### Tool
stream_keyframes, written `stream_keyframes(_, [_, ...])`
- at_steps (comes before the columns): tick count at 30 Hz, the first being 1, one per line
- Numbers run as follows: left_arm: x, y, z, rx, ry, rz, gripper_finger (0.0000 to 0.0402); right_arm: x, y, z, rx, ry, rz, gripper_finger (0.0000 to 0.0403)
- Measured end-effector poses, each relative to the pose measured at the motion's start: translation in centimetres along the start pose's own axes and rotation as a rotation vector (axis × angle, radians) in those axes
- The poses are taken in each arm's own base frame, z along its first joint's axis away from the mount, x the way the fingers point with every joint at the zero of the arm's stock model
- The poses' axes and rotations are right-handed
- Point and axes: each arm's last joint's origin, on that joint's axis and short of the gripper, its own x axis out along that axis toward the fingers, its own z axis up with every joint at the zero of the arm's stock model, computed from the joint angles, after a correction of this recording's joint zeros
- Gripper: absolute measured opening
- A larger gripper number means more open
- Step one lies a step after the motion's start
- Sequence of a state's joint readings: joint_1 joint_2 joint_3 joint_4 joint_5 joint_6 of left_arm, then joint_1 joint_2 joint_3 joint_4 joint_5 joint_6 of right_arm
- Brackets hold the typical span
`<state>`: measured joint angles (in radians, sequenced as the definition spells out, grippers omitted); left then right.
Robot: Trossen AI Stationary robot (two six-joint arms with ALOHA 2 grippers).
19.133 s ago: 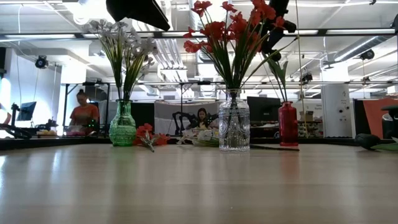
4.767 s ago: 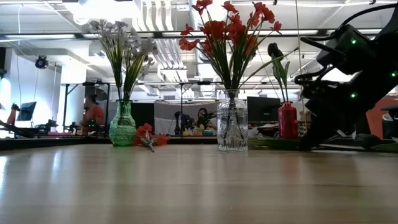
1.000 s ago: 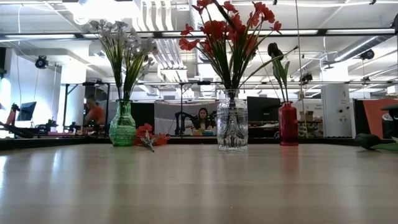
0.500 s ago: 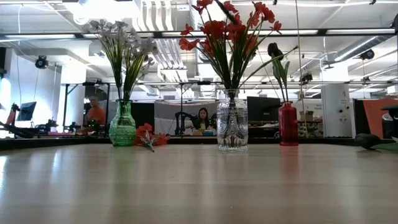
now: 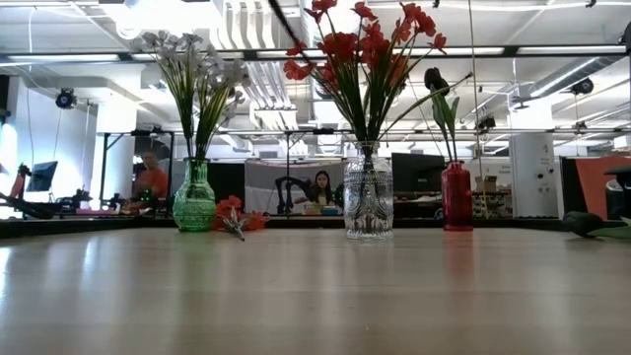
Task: Sort flowers into vase by color
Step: Put the white flower into the green vase
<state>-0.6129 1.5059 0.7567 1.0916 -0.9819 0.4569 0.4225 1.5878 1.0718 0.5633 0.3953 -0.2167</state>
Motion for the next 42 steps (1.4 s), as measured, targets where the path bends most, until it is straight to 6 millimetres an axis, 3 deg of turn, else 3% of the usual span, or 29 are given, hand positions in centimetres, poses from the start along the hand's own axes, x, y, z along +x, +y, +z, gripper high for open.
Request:
stream_keyframes(8, [-0.8, 1.3, 1.1, 0.044, 0.111, 0.231, 0.0012, -0.6, -0.4, -0.1, -0.021, 0.092, -0.006, 0.0240])
stream_keyframes(14, [-0.8, 2.7, 3.4, 0.113, 0.280, 0.481, 0.0012, -2.2, -1.3, 1.1, -0.007, 0.149, 0.003, 0.0257])
stream_keyframes(24, [-1.5, 6.5, 5.8, 0.143, 0.298, 0.511, 0.0012, -4.4, -2.6, 2.3, 0.057, 0.225, -0.003, 0.0259])
stream_keyframes(34, [-1.6, 11.1, 6.9, 0.119, 0.309, 0.614, 0.0012, -4.4, -2.6, 2.2, 0.051, 0.229, 0.002, 0.0266])
stream_keyframes(42, [-0.8, 12.8, 6.6, 0.232, 0.362, 0.674, 0.0012, -4.3, -2.6, 2.4, 0.049, 0.215, 0.000, 0.0263])
